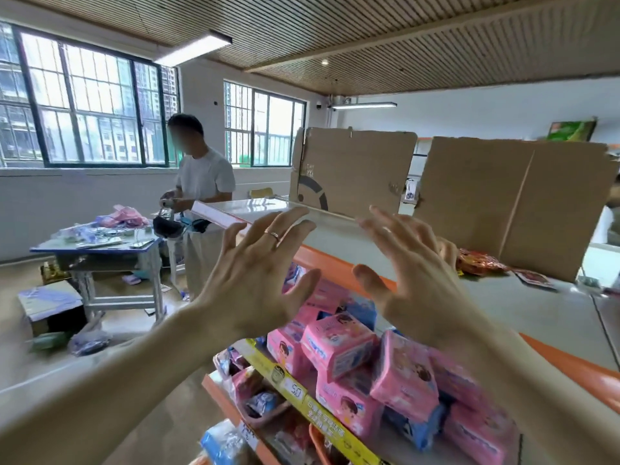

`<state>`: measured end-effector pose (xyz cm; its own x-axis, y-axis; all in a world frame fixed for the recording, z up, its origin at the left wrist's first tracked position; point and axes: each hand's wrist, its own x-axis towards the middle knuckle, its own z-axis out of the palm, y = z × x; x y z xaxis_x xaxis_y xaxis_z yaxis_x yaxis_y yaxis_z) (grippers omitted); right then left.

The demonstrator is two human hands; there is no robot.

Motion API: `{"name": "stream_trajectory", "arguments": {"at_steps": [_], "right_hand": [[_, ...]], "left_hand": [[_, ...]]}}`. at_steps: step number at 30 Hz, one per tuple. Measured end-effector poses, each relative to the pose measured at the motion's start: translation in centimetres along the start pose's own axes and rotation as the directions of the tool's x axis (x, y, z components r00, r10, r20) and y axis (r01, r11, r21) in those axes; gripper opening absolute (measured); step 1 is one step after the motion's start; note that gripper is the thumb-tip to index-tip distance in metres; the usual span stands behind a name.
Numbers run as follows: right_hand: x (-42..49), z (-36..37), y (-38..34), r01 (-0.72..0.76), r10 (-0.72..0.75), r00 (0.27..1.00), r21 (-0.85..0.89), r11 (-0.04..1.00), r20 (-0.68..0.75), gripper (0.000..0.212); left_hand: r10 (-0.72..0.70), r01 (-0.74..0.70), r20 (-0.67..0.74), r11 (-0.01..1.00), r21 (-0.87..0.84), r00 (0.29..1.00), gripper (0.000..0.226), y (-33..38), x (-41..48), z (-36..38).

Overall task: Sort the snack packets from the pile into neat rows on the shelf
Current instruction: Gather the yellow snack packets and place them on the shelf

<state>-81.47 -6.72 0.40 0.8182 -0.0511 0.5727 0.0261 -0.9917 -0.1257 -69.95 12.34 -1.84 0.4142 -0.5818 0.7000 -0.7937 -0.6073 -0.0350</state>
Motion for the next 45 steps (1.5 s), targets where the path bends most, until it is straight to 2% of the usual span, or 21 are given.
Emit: {"name": "stream_trajectory", "arguments": {"at_steps": [12,16,19,23,27,34,37,39,45], "right_hand": [[3.9,-1.5,6.4,-0.144,0.134,0.989,-0.165,0.976,-0.067,0.069],[5.0,-0.7,7.7,-0.194,0.19,0.981,-0.22,0.956,-0.038,0.06],[6.5,-0.2,8.5,-0.235,0.224,0.972,-0.253,0.939,-0.069,0.059],[7.7,1.5,8.5,-0.36,0.334,0.932,-0.277,0.891,-0.137,0.056],[8.8,3.6,8.0,-0.478,0.454,0.878,-0.309,0.822,-0.15,0.053],[10.1,6.8,6.7,-0.583,0.547,0.812,-0.332,0.741,-0.205,0.045],[10.7,8.0,6.8,-0.633,0.607,0.773,-0.28,0.722,-0.182,0.028],[11.4,8.4,7.2,-0.673,0.659,0.737,-0.268,0.69,-0.151,0.025],[14.6,8.8,9.1,-0.699,0.726,0.685,-0.338,0.63,-0.063,0.018]], "left_hand": [[0.099,-0.102,-0.036,0.991,-0.087,0.994,0.062,0.0,8.2,6.0],[0.144,-0.145,-0.018,0.98,-0.136,0.989,0.063,-0.7,10.1,8.0],[0.197,-0.199,-0.029,0.967,-0.16,0.98,0.061,-2.1,11.9,9.5],[0.263,-0.257,-0.005,0.938,-0.231,0.965,0.061,-4.0,13.7,12.0],[0.391,-0.375,-0.001,0.882,-0.284,0.92,0.063,-6.4,15.2,14.0],[0.442,-0.427,-0.06,0.808,-0.407,0.895,0.061,-9.7,17.2,17.1],[0.541,-0.463,0.026,0.743,-0.483,0.841,0.066,-10.4,17.9,18.3],[0.597,-0.464,0.121,0.721,-0.514,0.793,0.067,-10.7,19.4,18.8],[0.573,-0.342,0.293,0.748,-0.569,0.765,0.053,-9.1,23.9,20.0]]}}
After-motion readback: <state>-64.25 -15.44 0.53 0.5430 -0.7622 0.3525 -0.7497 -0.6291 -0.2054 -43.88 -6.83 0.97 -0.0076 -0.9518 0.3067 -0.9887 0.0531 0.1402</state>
